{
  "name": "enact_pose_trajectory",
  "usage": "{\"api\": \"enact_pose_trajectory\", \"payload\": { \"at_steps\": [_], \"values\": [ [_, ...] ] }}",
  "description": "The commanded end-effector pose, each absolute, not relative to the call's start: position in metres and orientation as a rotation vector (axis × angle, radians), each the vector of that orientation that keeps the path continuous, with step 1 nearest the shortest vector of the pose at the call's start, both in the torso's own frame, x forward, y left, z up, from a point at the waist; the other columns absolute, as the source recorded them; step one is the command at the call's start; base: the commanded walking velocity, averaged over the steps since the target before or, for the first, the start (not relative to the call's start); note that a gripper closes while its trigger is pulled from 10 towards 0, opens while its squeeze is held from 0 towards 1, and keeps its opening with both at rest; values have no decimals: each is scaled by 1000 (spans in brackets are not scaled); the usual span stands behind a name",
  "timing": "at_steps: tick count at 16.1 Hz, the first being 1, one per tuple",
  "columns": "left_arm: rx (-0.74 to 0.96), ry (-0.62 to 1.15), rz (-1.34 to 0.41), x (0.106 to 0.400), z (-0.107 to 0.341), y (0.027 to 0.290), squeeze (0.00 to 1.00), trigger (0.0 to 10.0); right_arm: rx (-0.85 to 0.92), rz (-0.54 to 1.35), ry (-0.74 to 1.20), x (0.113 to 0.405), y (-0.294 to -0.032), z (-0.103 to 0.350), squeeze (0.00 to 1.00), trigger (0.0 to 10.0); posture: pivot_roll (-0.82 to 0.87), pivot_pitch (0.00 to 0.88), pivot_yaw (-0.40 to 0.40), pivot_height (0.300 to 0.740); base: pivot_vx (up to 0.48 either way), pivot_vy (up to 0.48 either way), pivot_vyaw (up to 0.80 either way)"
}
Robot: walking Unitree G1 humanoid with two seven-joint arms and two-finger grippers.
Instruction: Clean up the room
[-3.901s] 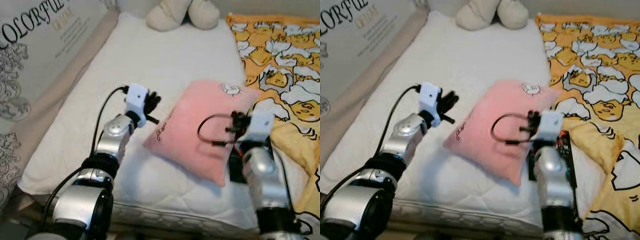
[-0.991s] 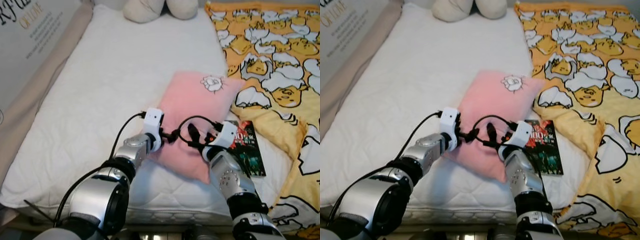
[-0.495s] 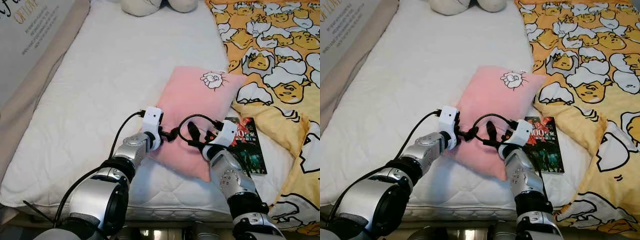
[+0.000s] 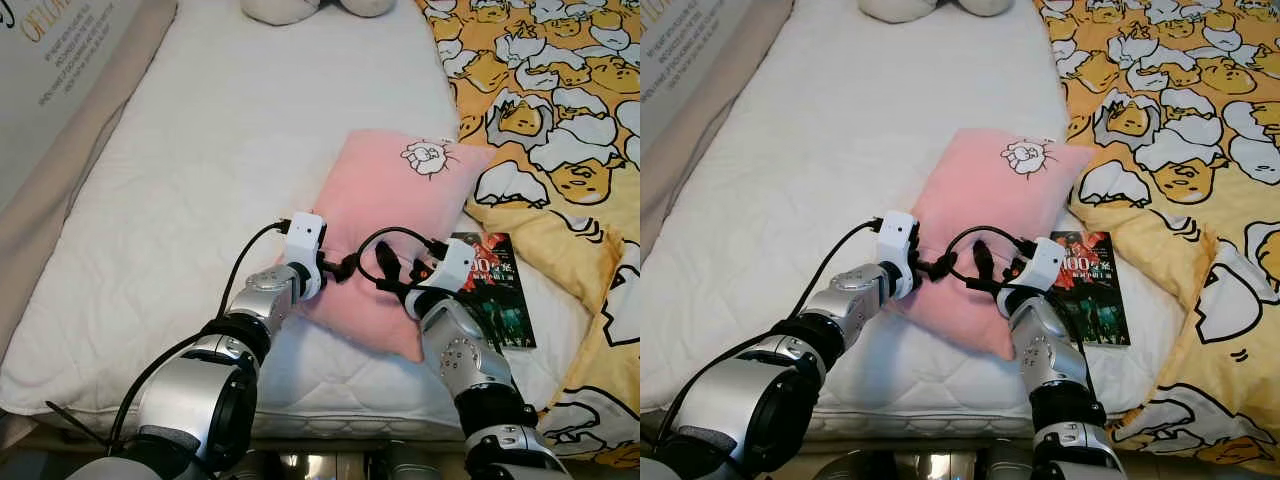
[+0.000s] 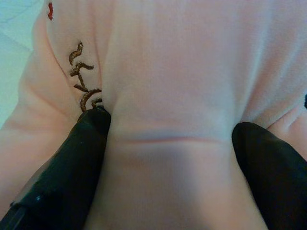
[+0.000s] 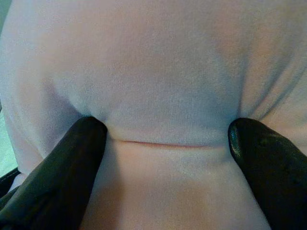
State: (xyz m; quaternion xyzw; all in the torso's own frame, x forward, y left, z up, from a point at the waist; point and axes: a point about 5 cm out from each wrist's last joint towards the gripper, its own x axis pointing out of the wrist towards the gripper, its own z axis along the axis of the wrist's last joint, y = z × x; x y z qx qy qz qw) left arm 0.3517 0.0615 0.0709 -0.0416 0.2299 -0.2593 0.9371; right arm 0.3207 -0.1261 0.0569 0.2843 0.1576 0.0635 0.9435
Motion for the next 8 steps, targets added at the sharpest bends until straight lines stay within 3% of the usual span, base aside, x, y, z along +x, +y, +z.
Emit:
{"api": "enact_pose_trajectory", "payload": {
  "at_steps": [1,3,8],
  "values": [
    [-93,608,-560,328,39,55,0,0,568,136,376,305,-124,39,0,0,-157,164,63,740,0,0,0],
    [-135,589,-604,321,37,41,0,0,526,132,379,286,-129,28,0,0,-153,159,61,740,0,0,0],
    [-230,579,-511,328,41,51,0,0,503,128,378,284,-131,26,0,0,-146,137,58,740,0,0,0]
  ]
}}
